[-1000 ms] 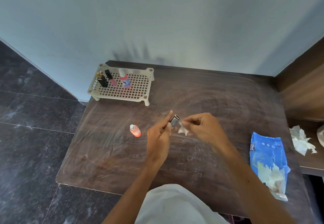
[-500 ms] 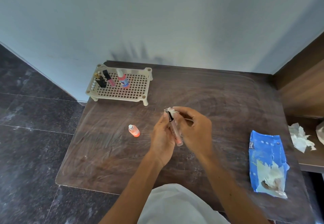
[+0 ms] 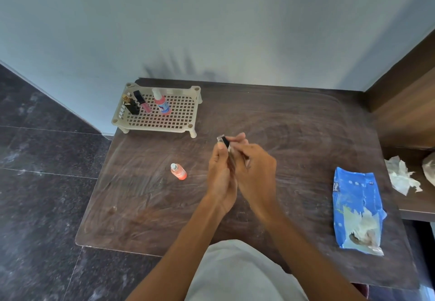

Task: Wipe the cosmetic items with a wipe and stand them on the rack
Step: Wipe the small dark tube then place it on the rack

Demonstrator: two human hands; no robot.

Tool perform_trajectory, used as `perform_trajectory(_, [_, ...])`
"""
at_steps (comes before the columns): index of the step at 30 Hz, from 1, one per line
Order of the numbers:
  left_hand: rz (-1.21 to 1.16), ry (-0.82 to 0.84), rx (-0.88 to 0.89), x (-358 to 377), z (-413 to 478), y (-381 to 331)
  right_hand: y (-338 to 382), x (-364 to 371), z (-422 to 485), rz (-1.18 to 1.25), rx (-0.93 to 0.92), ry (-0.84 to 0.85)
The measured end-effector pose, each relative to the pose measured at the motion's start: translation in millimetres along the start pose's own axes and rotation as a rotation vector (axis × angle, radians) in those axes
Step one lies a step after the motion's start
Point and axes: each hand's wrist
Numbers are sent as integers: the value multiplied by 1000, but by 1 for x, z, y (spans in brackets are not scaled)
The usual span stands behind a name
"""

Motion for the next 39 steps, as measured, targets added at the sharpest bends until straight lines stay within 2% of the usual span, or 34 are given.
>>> perform_trajectory(6, [-84,-53,112,7,19,-22,-15,-8,-10,-43,15,61])
perform_trajectory(11, [-181,-91,75,6,18,-15,-27,-16,-24,66,149,38])
perform_trajectory(14, [-232,-110,113,13,19,-13,-18,-17,-18,306,391,1])
perform_trajectory(18, [-170,-112,227,26,17,-9,-3,-14,-9,899,905,-72])
perform_trajectory(21, [-98,-102,295,28,15,-7,1,-15,-8,1030,1031,-78])
perform_trajectory(25, [-65,-86,352,25,15,-11,4,-23,-12,997,970,-57])
perform_trajectory(29, [-39,-79,358,21,13,-11,6,-31,-16,894,753,-85])
perform_trajectory(35, [38,-11,276,29,2,5,5,-20,-13,282,163,-124])
perform_trajectory(39, [-15,-49,276,31,-1,3,-11,-19,-16,73,9,-105])
Point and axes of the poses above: each hand's wrist, its own z-axis towards the middle knuckle, its own x-axis out of the palm, y = z × x, and after that the axes turned 1 degree about x, right-handed
